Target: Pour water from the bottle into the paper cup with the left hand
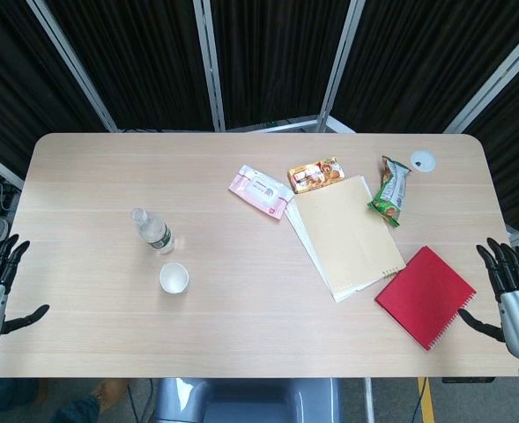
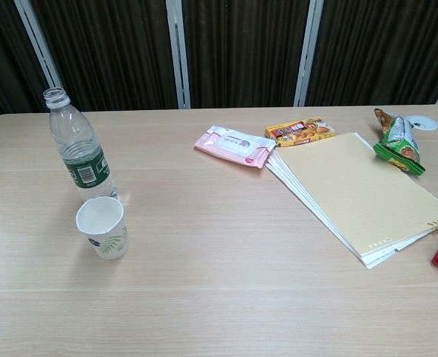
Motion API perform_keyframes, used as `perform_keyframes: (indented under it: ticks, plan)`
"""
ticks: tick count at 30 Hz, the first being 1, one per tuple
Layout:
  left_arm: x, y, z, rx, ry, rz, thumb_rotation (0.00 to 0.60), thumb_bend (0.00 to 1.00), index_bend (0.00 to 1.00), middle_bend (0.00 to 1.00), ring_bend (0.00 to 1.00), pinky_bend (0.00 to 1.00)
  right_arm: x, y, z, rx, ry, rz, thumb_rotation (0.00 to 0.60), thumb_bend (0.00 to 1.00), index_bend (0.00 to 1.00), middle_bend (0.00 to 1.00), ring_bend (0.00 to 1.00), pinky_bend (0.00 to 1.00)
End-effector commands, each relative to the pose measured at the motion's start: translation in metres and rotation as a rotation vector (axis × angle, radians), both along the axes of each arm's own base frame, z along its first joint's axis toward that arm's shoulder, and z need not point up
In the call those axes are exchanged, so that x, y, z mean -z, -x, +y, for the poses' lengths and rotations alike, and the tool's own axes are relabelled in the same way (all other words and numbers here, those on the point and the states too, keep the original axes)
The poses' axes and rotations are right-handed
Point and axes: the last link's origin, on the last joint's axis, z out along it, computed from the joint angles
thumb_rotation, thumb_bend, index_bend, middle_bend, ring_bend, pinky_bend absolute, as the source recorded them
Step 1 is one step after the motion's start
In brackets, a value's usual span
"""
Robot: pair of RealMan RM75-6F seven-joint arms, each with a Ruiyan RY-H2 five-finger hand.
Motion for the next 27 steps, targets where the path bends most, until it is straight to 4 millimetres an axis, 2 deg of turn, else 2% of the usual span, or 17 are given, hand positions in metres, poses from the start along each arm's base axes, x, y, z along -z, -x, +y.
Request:
perform_keyframes:
  ticks: [1,7,11,16,23,27]
  plan:
    - [-0.002,0.0,0.0,-0.023,0.028,-0.017,0.6,0.0,0.0,0.0,0.0,0.0,0.004,0.002,0.002,0.001,-0.003,0.011,0.6,0.0,0.0,0.0,0.0,0.0]
    - [0.0,0.0,0.003,-0.018,0.043,-0.025,0.6,0.0,0.0,0.0,0.0,0.0,0.006,0.006,0.002,-0.003,-0.012,0.007,0.6,0.0,0.0,0.0,0.0,0.0]
    - [0.008,-0.003,0.023,0.01,0.079,-0.084,0.6,0.0,0.0,0.0,0.0,0.0,0.006,0.006,0.001,-0.004,-0.018,-0.007,0.6,0.0,0.0,0.0,0.0,0.0]
    - [0.034,-0.016,0.085,0.056,0.174,-0.26,0.6,0.0,0.0,0.0,0.0,0.0,0.005,0.005,-0.003,-0.012,-0.048,-0.042,0.6,0.0,0.0,0.0,0.0,0.0]
    - [0.08,-0.024,0.139,0.06,0.218,-0.481,0.6,0.0,0.0,0.0,0.0,0.0,0.011,0.007,-0.015,0.02,-0.075,-0.047,0.6,0.0,0.0,0.0,0.0,0.0]
    - [0.106,-0.025,0.163,0.031,0.243,-0.519,0.6,0.0,0.0,0.0,0.0,0.0,0.013,0.016,-0.019,0.063,-0.08,-0.031,0.6,0.0,0.0,0.0,0.0,0.0]
